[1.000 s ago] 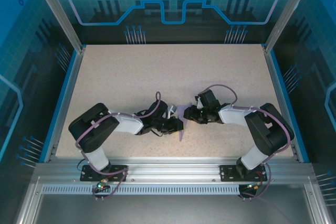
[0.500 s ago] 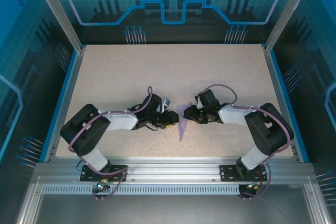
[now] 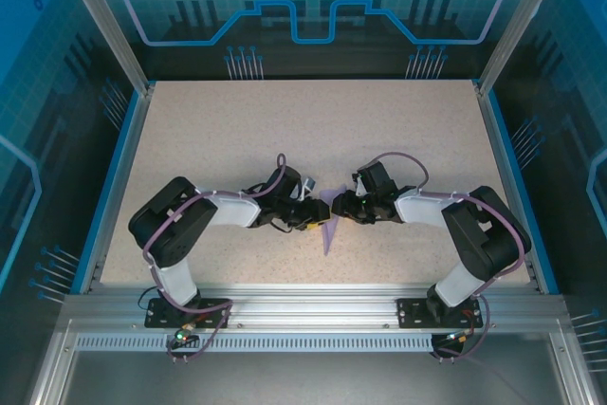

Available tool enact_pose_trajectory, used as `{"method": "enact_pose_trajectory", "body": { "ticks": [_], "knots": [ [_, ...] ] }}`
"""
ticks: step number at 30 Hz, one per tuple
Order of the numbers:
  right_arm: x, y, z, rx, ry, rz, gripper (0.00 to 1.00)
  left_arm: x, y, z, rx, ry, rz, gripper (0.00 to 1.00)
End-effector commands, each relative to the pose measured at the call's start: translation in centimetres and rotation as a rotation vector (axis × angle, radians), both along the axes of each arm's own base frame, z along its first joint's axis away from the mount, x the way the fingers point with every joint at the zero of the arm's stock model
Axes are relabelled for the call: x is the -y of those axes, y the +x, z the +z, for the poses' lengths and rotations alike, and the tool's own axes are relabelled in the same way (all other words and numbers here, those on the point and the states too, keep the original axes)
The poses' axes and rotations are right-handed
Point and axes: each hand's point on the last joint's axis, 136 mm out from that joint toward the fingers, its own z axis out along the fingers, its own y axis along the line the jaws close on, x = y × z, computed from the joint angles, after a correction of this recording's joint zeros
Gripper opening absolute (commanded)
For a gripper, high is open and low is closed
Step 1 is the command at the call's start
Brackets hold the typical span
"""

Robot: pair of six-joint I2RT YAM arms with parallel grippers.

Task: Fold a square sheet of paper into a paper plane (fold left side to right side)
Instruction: Fold the wing for the fifth time at the center of the table.

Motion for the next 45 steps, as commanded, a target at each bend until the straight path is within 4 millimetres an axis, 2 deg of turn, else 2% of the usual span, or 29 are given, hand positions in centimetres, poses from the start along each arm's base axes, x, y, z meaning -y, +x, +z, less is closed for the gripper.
{"method": "enact_pose_trajectory", "body": {
  "ticks": [1, 6, 12, 33, 38, 45],
  "knots": [
    [1.2, -2.0, -3.0, -0.095, -0.09, -0.001, 0.41, 0.4, 0.4, -0.1, 0.005, 0.0, -0.025, 0.38],
    [1.1, -2.0, -3.0, -0.096, -0.089, 0.003, 0.41, 0.4, 0.7, -0.4, 0.019, 0.02, -0.029, 0.21],
    [1.0, -1.9, -2.7, -0.089, -0.082, 0.007, 0.41, -0.2, 1.1, -1.3, 0.03, 0.082, -0.029, 0.05],
    [0.7, -1.5, -1.6, -0.053, -0.068, 0.03, 0.43, -0.7, 1.3, -2.8, 0.04, 0.144, -0.053, 0.03],
    [0.9, -1.1, -0.2, -0.005, -0.051, 0.03, 0.44, -1.0, 1.1, -3.6, 0.027, 0.161, -0.05, 0.03],
    [0.5, -0.2, 3.2, 0.109, 0.007, 0.049, 0.42, -1.2, 1.1, -3.9, 0.022, 0.176, -0.044, 0.02]
  ]
}}
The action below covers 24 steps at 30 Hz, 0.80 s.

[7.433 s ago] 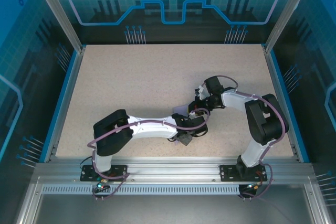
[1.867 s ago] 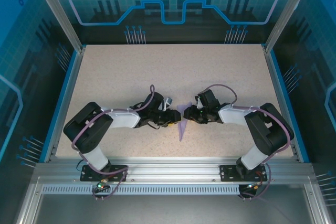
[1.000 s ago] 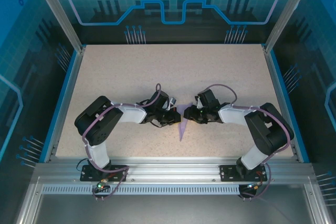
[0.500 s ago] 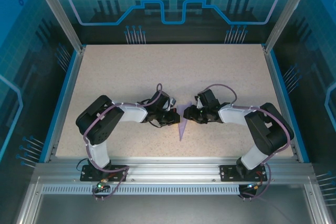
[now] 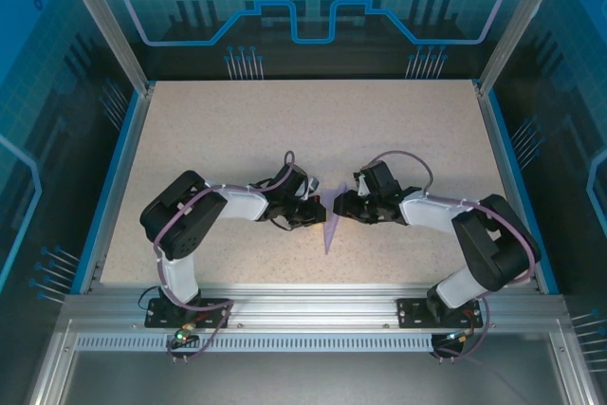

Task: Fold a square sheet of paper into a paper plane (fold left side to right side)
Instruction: Fold the wing for the fifth time at the center of the table.

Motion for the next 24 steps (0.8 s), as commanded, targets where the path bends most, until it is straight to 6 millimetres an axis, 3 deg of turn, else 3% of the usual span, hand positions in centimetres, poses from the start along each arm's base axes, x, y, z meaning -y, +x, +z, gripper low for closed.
{"method": "enact_pose_trajectory", "body": {
  "ticks": [1, 11, 24],
  "knots": [
    [0.0, 0.2, 1.4, 0.056, 0.013, 0.024, 0.41, -1.0, 0.1, -1.8, -0.012, 0.063, 0.008, 0.02],
    [-2.0, 1.8, 1.7, 0.068, 0.068, 0.069, 0.14, -1.7, 0.0, -2.1, -0.026, 0.104, 0.028, 0.01],
    [-1.7, 2.3, -0.8, 0.01, -0.021, 0.069, 0.12, -2.4, -0.1, -2.6, -0.044, 0.152, 0.044, 0.0]
  ]
}}
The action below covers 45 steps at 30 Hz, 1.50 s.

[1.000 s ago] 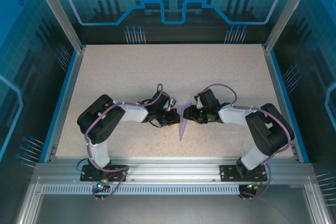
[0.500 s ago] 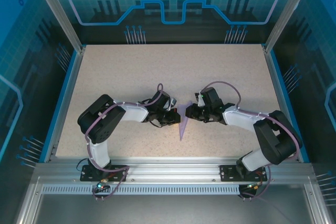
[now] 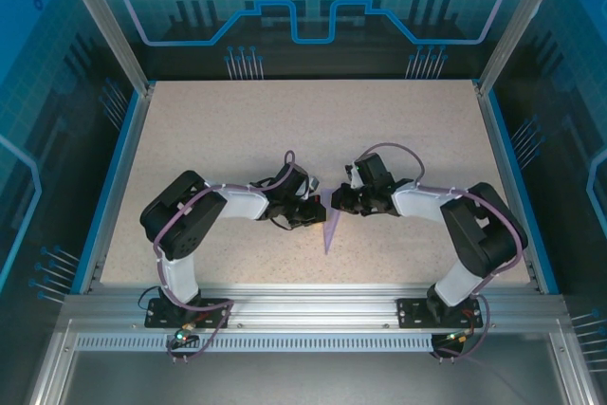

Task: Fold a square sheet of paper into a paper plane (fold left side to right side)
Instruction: Fold the wing for the fifth time at the center of the table.

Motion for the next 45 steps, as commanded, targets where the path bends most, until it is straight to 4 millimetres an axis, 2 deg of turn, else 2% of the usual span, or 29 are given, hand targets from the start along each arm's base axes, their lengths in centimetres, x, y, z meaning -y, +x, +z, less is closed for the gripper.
{"method": "enact_pose_trajectory", "body": {
  "ticks": [1, 20, 27, 30, 34, 39, 45],
  "knots": [
    [0.2, 0.3, -0.5, -0.005, -0.04, 0.011, 0.12, -2.3, -0.3, -2.6, -0.042, 0.135, 0.035, 0.0],
    [1.2, 0.2, -2.9, -0.056, -0.111, 0.008, 0.12, -2.6, -0.4, -3.1, -0.061, 0.161, 0.043, 0.0],
    [2.3, -0.9, -4.3, -0.128, -0.167, -0.005, 0.12, -2.5, -0.3, -2.6, -0.046, 0.148, 0.037, 0.0],
    [3.0, -1.9, -5.0, -0.173, -0.189, -0.016, 0.11, -2.5, -0.2, -1.7, -0.024, 0.143, 0.033, 0.02],
    [3.9, -3.2, -6.2, -0.22, -0.217, -0.024, 0.11, -2.4, 0.1, 0.0, 0.014, 0.134, 0.027, 0.1],
    [4.3, -3.8, -7.0, -0.238, -0.217, -0.039, 0.11, -2.4, 0.3, 2.9, 0.073, 0.101, 0.019, 0.16],
    [4.2, -3.8, -7.1, -0.239, -0.212, -0.036, 0.1, -1.8, -1.1, 5.1, 0.072, 0.015, -0.006, 0.18]
  ]
}}
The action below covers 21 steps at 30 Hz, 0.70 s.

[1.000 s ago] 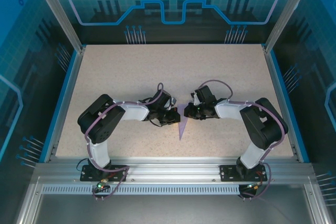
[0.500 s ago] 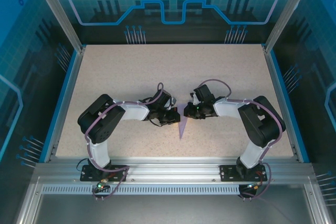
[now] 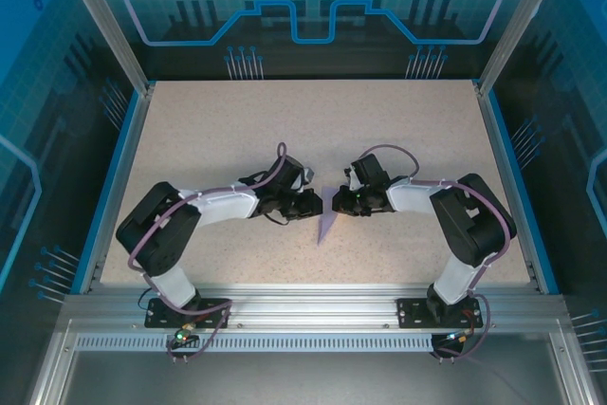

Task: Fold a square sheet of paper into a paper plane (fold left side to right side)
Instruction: Fold the wing for the fifth time at the center of the table.

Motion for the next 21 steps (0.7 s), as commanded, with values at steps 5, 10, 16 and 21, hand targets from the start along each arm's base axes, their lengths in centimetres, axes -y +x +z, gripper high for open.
{"method": "enact_pose_trajectory", "body": {
  "ticks": [5, 10, 16, 21],
  "knots": [
    [3.5, -3.8, -4.6, -0.174, -0.146, -0.037, 0.11, 1.7, -2.8, 1.3, -0.063, -0.11, -0.091, 0.18],
    [3.3, -3.8, -4.6, -0.173, -0.142, -0.032, 0.11, 3.7, -3.8, 1.4, -0.091, -0.139, -0.16, 0.18],
    [3.2, -3.8, -4.5, -0.171, -0.139, -0.029, 0.1, 4.0, -3.6, -0.2, -0.115, -0.107, -0.16, 0.19],
    [3.3, -3.8, -4.4, -0.172, -0.141, -0.027, 0.1, 3.4, -3.9, -2.0, -0.145, -0.062, -0.144, 0.19]
  ]
}}
